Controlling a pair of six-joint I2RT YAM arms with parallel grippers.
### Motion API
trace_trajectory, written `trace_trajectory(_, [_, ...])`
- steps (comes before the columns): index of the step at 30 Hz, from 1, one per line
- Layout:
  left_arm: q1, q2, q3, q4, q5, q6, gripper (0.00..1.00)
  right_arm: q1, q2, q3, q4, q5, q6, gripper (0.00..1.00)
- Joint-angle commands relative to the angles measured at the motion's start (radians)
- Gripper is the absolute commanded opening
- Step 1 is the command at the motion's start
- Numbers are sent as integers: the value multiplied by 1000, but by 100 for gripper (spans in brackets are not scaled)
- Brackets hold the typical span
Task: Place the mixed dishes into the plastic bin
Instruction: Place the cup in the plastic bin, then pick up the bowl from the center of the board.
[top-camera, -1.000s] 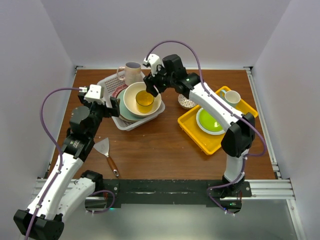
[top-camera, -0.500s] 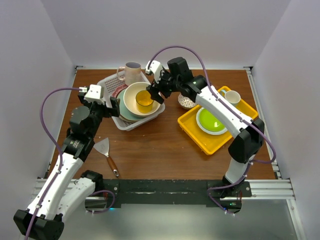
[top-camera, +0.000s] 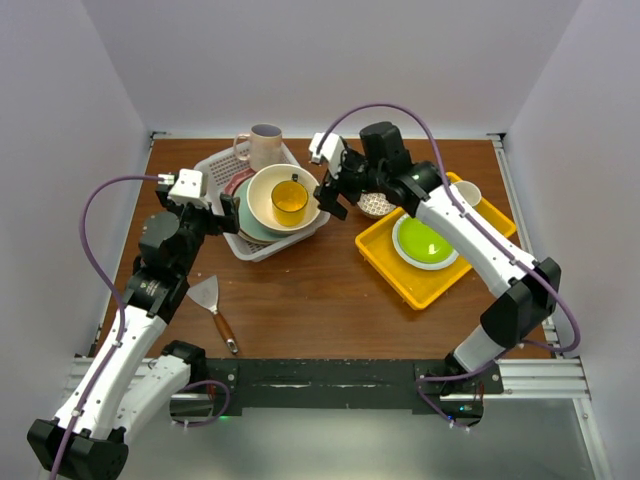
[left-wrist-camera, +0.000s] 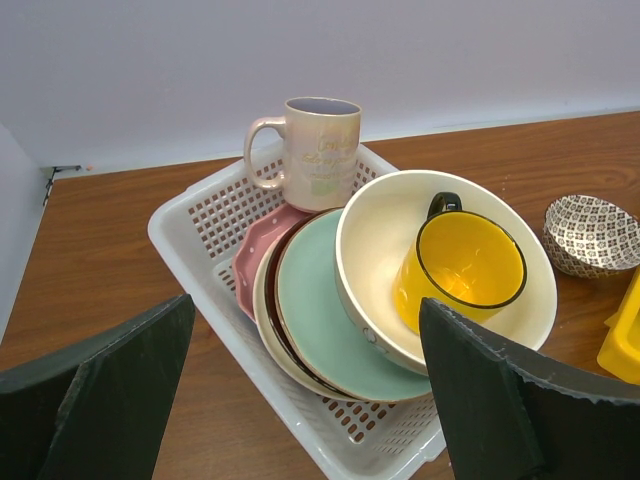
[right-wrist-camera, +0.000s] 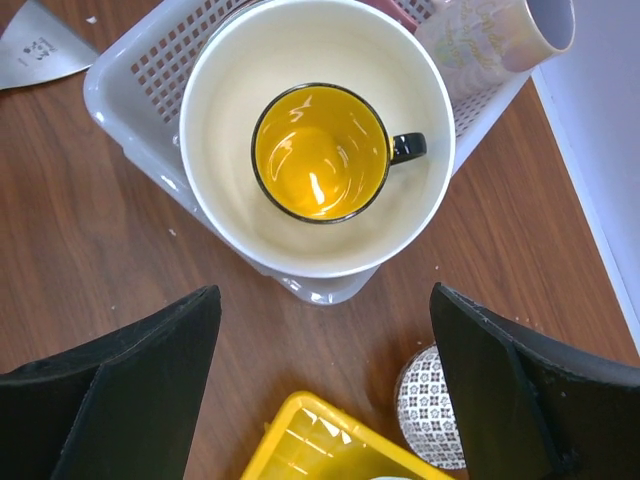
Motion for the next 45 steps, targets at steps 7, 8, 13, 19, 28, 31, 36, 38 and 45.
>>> trace_trajectory(7, [9, 0, 0, 53, 14, 8, 100, -215, -181, -165, 121, -236, 53, 93])
trace_trajectory(8, [9, 2, 1, 52, 14, 8, 100, -230, -193, -182, 148, -251, 68, 94])
trace_trajectory(13, [9, 3, 0, 53, 17, 8, 100, -345, -274, -295, 244, -291, 136, 96])
trace_trajectory(19, [9, 8, 0, 53, 17, 8, 100, -489, -308, -422, 414, -334, 278, 96])
trace_trajectory(28, [9, 16, 0, 53, 20, 8, 100, -568, -287, -565, 650, -285, 472, 96])
trace_trajectory(31, [9, 17, 1, 53, 20, 8, 100, -574, -286, -636, 745, -225, 548, 98])
trace_trajectory(36, [11, 20, 2, 53, 24, 8, 100, -582, -287, -726, 848, 14, 654, 98])
trace_trajectory(38, [12, 22, 2, 53, 26, 8, 100, -585, -273, -735, 866, 47, 673, 98])
trace_trajectory(45, [12, 22, 2, 53, 29, 6, 100, -586, -161, -694, 813, 100, 728, 98])
